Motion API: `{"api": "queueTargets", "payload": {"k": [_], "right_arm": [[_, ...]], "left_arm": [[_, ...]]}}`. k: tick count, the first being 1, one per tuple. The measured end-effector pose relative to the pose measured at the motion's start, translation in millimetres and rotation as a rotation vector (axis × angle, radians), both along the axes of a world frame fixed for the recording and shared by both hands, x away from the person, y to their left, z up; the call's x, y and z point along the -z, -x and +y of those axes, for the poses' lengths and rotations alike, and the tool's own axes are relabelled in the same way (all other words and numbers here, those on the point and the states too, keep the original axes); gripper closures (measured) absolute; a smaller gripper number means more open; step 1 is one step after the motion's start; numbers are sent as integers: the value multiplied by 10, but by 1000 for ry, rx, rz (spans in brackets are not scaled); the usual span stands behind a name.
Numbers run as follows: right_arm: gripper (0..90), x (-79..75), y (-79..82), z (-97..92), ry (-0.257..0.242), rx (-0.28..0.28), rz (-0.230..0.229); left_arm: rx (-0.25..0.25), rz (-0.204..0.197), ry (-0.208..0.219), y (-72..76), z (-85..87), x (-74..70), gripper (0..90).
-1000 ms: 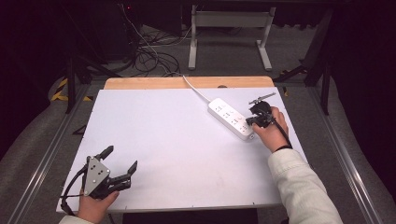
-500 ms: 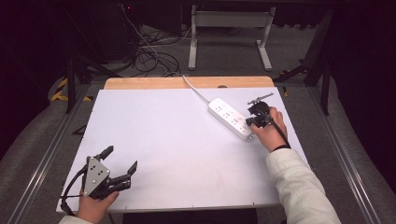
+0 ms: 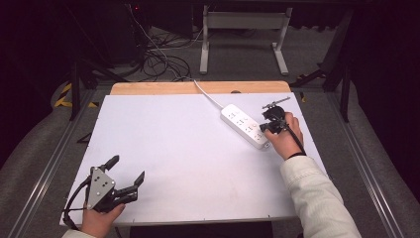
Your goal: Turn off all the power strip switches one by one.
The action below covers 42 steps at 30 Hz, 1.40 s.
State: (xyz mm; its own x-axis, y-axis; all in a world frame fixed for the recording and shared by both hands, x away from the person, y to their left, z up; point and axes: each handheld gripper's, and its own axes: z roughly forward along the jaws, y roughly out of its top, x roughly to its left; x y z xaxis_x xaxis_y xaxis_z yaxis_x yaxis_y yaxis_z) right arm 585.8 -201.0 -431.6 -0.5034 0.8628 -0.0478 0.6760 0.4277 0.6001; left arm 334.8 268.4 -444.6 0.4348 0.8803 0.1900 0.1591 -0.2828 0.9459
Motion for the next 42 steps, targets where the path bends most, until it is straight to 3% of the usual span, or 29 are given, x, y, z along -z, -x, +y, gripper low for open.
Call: {"api": "queueTargets", "payload": {"k": [3,4,8,13,23,42], "right_arm": [[900,-100,23,0,-92,-6,-78],[900,-113,22,8,-99,-4,-84],[900,-49,-21,32,-72,-20,-87],[900,-11,-64,67,-100,-38,-99],[900,101,-144,106,-74,-33,-97],[900,165,-155,163,-24,-48,-87]], "left_arm": [[2,4,-7,-7,-15,2,125],[1,3,-9,-7,-18,1,126],[1,2,-7,0,-20,2,126],[-2,7,-6,-5,-14,6,126],[-2,7,-7,-7,-12,7,126],[-1,4,-12,-4,-14,6,126]]}}
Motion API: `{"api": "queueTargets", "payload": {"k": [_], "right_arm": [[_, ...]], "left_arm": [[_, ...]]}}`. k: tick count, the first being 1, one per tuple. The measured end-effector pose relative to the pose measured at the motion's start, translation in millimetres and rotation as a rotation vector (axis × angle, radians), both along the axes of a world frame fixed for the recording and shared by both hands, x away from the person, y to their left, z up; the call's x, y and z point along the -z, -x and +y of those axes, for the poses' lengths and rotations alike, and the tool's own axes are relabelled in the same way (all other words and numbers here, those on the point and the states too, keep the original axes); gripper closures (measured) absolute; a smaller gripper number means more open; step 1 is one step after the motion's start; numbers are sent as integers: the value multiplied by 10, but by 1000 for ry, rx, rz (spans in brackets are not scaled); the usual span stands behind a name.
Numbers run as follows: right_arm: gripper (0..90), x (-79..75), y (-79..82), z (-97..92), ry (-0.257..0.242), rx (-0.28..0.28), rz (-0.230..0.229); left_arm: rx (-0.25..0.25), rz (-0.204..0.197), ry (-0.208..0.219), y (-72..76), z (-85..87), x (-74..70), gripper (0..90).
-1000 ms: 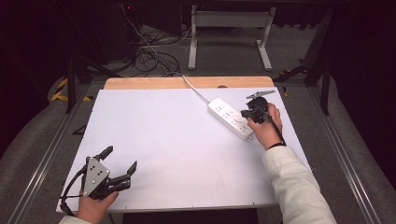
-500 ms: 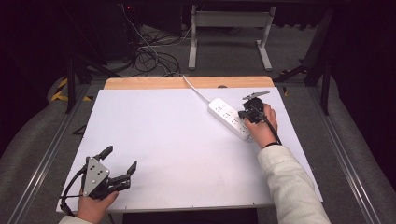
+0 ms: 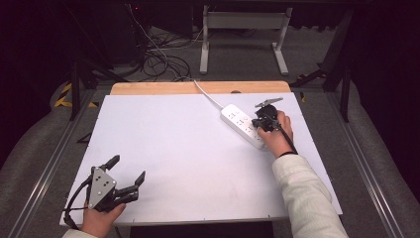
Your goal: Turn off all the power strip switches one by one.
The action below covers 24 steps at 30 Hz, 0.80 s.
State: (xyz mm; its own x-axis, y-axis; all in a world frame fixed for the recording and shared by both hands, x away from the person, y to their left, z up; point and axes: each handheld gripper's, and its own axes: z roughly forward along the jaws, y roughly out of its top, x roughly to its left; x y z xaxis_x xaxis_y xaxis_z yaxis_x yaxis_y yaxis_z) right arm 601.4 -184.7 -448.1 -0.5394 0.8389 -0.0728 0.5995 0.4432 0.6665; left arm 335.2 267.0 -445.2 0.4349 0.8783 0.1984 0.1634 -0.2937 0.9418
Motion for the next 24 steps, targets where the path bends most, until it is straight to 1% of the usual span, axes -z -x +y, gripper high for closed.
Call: {"api": "queueTargets", "payload": {"k": [5,8,10,11,18,24], "right_arm": [[900,-1,4,11,8,1,-2],[900,-1,7,8,4,10,2],[900,-4,3,-4,-18,16,20],[900,-5,0,-10,-21,16,24],[900,-3,1,-6,-22,21,23],[900,0,-16,-38,-60,36,45]], "left_arm": [[0,2,2,4,-4,1,126],[2,2,0,6,-5,0,126],[0,1,3,4,-5,1,126],[0,1,3,4,-5,1,126],[2,1,0,8,-4,-1,126],[4,0,1,8,-1,1,126]]}}
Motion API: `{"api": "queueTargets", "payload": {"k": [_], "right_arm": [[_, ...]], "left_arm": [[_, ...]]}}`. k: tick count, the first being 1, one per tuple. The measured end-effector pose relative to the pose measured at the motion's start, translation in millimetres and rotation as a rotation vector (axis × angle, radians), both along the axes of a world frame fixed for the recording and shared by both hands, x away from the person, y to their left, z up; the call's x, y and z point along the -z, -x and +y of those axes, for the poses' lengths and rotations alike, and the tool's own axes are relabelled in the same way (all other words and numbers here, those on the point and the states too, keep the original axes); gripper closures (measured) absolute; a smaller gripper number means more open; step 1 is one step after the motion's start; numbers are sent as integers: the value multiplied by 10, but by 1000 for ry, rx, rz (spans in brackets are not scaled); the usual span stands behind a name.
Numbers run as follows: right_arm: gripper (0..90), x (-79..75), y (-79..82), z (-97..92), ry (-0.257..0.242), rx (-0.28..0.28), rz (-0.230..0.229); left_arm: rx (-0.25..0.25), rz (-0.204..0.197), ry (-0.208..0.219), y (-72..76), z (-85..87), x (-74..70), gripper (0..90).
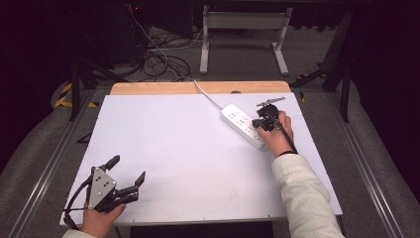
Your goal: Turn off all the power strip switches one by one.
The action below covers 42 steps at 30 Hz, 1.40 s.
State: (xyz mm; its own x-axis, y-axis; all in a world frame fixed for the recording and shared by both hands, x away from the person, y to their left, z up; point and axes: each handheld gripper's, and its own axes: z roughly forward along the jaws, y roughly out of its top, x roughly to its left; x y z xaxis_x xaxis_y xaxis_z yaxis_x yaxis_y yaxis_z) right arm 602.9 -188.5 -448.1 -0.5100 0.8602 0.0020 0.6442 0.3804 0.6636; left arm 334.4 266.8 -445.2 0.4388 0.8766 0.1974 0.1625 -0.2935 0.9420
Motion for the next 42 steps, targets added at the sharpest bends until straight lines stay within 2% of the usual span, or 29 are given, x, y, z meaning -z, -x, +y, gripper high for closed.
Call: {"api": "queueTargets", "payload": {"k": [8,9,11,13,14,15,16,18,19,23,28,42], "right_arm": [[900,11,-24,-27,-26,30,5],[900,2,-22,-28,-14,33,1],[900,-59,4,-42,6,19,-44],[900,-141,49,-72,-75,14,-123],[900,-176,60,-74,-112,12,-149],[900,-195,62,-59,-112,6,-169],[900,-198,55,-29,-88,-9,-176],[900,-181,40,42,-36,-36,-174],[900,-174,36,61,-29,-40,-177],[900,-122,-21,151,-29,-64,-164],[900,-66,-104,236,-16,-56,-160],[900,49,-198,257,1,-28,-121]], "left_arm": [[0,-1,-2,0,8,0,126],[-2,-2,-1,-2,12,-1,126],[-4,1,2,-8,10,2,126],[-4,1,-3,-14,4,5,126],[-2,4,-3,-16,0,6,126],[-2,5,-4,-18,-4,6,126],[-2,6,-4,-18,-8,6,126],[1,4,-8,-15,-7,4,126],[-1,3,-5,-12,-7,5,126],[-4,5,-3,-15,1,7,126],[-7,1,-4,-16,13,5,126],[-9,3,-4,-17,11,6,126]]}}
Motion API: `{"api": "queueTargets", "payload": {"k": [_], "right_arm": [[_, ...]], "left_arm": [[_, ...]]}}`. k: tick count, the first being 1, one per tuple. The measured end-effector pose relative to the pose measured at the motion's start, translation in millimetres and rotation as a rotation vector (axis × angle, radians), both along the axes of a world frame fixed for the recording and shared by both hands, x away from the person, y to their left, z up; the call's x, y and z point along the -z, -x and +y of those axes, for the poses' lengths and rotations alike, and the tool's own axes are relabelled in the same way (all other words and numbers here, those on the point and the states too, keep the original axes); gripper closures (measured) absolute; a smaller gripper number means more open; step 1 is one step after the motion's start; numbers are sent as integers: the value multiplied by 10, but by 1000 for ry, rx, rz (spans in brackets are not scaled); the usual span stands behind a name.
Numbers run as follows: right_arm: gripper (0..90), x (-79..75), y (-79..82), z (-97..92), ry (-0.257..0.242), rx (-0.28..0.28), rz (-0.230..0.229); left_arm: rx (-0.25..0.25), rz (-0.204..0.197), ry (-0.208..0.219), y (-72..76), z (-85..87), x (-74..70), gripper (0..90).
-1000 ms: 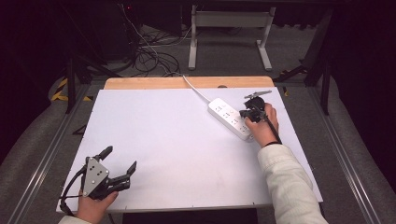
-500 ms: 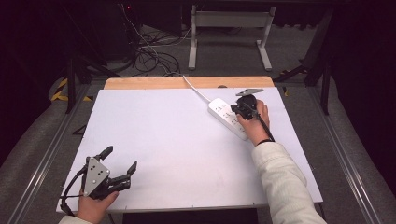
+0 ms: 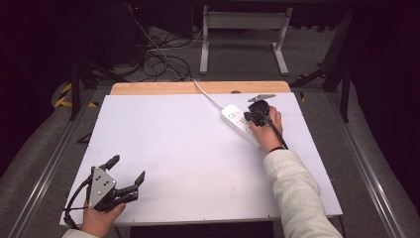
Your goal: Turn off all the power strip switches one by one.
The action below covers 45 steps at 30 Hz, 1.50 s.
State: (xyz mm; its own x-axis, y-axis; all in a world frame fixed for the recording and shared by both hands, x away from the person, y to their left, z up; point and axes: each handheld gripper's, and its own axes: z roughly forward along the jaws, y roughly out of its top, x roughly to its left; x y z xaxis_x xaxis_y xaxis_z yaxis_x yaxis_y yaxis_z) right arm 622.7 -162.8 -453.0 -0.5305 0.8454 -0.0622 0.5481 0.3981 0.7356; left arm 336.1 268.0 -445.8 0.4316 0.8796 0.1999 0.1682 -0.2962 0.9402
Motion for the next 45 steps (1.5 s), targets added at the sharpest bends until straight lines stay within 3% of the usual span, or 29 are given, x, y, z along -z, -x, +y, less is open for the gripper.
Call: {"api": "queueTargets", "payload": {"k": [18,36,45], "right_arm": [[900,25,-18,-25,-55,46,40],[900,25,-11,64,-28,46,29],[900,27,-24,35,-74,74,55]], "left_arm": [[1,-2,1,3,0,0,126],[2,-3,0,8,-1,-2,126],[3,-3,4,20,9,-3,126]]}}
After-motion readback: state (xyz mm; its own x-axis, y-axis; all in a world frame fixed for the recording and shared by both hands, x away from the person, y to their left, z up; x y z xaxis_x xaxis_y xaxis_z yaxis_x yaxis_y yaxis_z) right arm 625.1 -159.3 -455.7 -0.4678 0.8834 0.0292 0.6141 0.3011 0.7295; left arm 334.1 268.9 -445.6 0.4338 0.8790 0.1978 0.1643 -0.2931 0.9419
